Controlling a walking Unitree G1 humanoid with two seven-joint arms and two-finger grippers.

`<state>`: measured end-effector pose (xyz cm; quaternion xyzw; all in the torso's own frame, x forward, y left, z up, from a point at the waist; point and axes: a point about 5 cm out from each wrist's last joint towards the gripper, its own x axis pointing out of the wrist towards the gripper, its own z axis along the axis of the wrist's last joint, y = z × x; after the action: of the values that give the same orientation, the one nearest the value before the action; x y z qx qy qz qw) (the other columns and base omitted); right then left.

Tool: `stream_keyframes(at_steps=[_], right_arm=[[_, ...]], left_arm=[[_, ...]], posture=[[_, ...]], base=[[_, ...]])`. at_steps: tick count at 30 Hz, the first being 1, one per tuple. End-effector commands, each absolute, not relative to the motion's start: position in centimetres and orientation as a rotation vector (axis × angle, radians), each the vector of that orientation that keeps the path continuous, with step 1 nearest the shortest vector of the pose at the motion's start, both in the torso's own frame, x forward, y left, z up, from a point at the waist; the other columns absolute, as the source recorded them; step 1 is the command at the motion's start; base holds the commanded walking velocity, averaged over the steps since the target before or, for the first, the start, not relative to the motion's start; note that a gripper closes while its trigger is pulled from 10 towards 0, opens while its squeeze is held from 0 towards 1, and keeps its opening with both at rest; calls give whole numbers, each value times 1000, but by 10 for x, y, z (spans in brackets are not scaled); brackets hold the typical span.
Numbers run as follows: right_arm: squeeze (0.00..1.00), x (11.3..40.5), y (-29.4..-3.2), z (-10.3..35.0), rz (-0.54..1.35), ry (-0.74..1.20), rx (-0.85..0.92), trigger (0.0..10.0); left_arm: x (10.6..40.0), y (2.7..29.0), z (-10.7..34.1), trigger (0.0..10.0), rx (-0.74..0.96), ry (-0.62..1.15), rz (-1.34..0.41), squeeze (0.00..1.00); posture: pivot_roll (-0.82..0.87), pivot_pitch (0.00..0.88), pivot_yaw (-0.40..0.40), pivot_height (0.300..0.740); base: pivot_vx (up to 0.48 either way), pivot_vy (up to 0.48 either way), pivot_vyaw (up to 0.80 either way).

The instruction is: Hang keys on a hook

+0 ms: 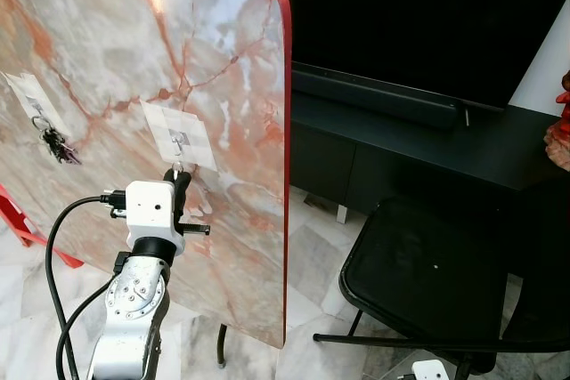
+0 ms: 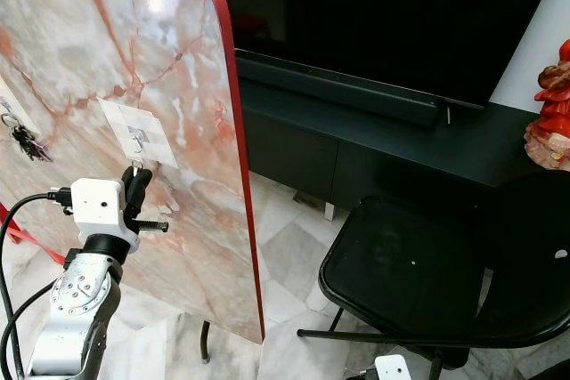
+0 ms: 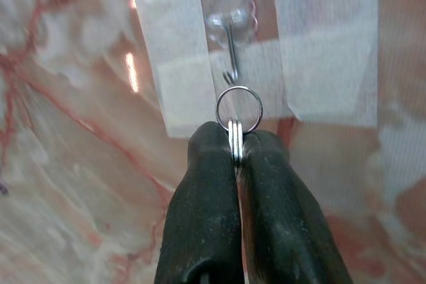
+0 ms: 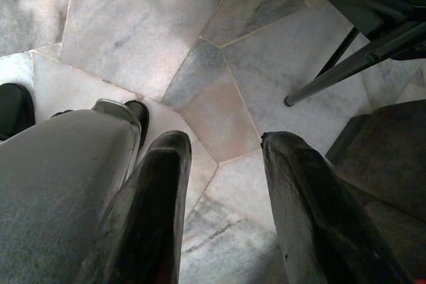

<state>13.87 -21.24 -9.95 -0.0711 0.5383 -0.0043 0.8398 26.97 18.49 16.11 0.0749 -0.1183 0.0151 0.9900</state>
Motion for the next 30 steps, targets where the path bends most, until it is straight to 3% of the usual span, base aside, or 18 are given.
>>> stream_keyframes(at_steps=[1,30], right_arm=[[0,139,-214,-99,-8,1137,-156,10000],[0,140,-214,-99,-2,1139,-164,10000]], left_arm=[[271,184,175,10000,153,-303,42,0],[282,182,163,10000,126,-216,61,0]], posture=[[9,0,-20,708],[2,0,-18,708]], base=[[0,0,0],[0,0,0]])
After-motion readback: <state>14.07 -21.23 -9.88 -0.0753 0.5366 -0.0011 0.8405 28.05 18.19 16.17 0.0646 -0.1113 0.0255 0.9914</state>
